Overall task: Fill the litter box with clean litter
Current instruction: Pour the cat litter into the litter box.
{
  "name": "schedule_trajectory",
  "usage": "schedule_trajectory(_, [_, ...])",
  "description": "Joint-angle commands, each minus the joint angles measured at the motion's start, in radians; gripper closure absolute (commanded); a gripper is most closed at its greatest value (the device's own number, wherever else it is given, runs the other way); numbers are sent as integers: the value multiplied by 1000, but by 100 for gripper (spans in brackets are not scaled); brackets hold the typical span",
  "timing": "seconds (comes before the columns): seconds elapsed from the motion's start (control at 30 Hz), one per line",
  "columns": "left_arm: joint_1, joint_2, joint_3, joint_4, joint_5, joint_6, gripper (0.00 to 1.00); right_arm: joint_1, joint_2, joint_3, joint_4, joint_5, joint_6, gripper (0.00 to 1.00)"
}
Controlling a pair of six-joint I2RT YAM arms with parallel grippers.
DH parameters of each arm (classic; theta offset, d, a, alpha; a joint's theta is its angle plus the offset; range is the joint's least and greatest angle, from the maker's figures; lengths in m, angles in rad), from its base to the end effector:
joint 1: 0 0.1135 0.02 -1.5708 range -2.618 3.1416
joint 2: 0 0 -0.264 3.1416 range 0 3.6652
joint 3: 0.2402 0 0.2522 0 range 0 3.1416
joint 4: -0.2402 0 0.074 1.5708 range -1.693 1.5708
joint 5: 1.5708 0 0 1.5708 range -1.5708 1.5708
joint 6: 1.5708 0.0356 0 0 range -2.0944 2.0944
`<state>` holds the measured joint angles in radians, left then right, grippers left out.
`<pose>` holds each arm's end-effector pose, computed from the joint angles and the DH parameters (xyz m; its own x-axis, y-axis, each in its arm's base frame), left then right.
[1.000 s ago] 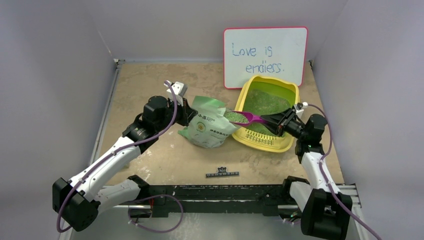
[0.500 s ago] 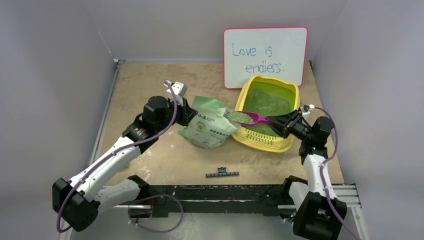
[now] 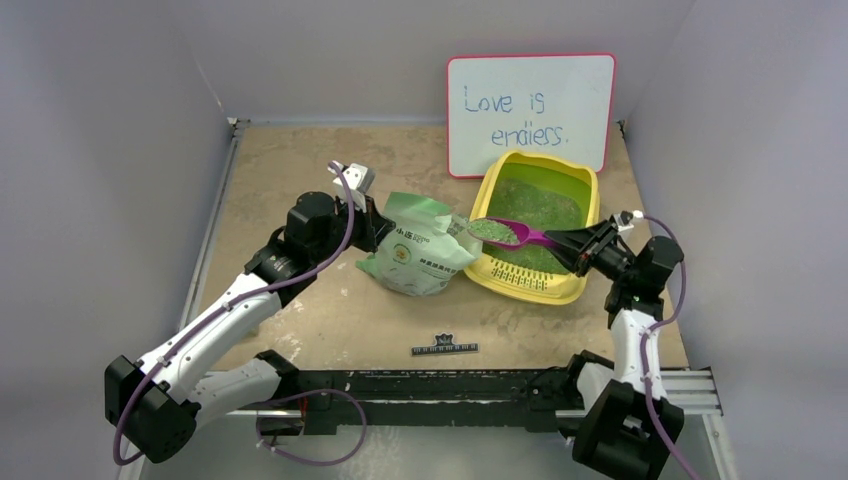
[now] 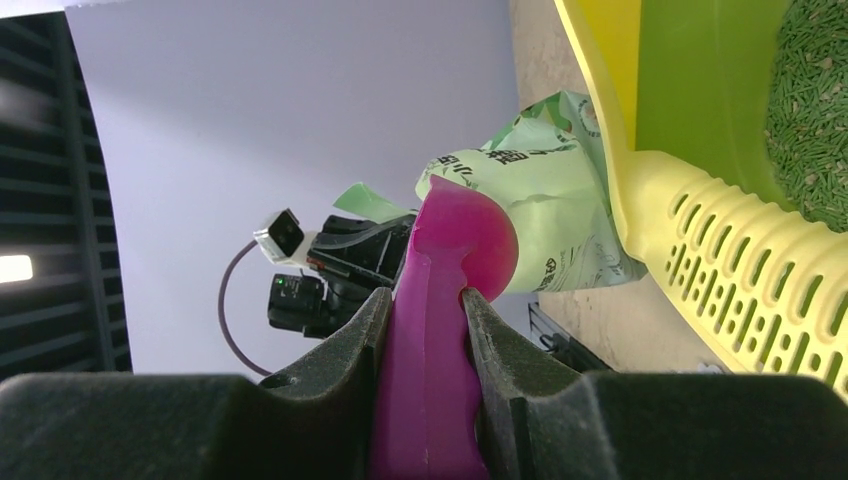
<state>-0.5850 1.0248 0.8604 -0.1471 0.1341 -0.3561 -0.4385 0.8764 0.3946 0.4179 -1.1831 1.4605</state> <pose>0.1961 -0.1356 0.3247 -0.4673 -0.1049 -0.8779 0.5233 0.7675 -0.3702 0.1799 -0.0480 0.2504 -0.6782 0.7331 -0.0511 -0.0169 0.0539 0.9984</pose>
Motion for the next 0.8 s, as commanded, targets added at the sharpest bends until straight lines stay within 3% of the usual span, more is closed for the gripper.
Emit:
schedule_trajectory(0.0, [-1,3,44,78,5,3,100,-36,-8,61,74,-70,30,100])
schedule_trajectory(0.43, [-1,-3,45,75,3,5,100,-153,115,123,171,-85,22,100])
schedule_trajectory(0.77, [0,-46,52,16,-16,51,100,-215,281,245,97,-64,-118,100])
